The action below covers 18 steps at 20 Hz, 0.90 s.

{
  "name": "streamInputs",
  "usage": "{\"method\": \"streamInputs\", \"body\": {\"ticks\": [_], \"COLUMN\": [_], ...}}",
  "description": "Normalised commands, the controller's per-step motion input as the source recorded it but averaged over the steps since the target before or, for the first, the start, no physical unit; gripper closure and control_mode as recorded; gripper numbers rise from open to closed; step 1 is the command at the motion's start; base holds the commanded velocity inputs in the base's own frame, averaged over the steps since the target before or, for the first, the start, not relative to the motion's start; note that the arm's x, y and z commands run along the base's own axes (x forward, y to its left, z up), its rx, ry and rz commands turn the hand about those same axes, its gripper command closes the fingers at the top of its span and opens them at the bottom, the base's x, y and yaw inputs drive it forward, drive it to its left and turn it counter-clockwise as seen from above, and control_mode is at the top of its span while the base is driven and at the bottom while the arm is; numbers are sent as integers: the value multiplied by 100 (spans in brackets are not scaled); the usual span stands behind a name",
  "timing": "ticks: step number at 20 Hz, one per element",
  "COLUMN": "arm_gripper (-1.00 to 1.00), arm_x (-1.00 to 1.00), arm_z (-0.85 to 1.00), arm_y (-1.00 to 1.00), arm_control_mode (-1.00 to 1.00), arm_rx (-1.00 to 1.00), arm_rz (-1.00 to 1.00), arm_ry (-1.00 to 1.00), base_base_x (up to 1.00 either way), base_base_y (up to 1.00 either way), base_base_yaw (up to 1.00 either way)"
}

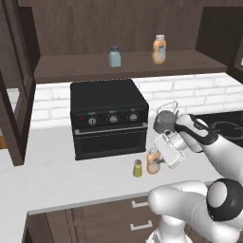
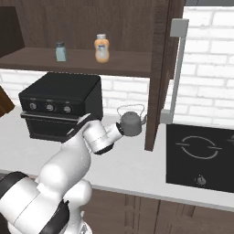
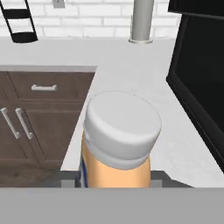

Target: Put the shaker and condiment bottle from the counter next to their counterparts in the cabinet.

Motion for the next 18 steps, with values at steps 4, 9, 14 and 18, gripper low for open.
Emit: {"method": "streamInputs", "body": {"ticks": [4, 9, 14, 18], "arm_gripper": [100, 100, 100, 100], "arm_x": [-23, -20, -1, 0], "arm_z": [86, 100, 100, 99], "arm_y": [0, -2, -48, -57], "arm_control_mode": [-100, -100, -100, -100], "arm_rx": [8, 0, 0, 0], "arm_rz": [-14, -26, -33, -39], "arm_ry": [-1, 5, 18, 20], "base_base_x": [0, 0, 0, 0], "base_base_y": [0, 0, 0, 0], "base_base_yaw": [0, 0, 0, 0]}}
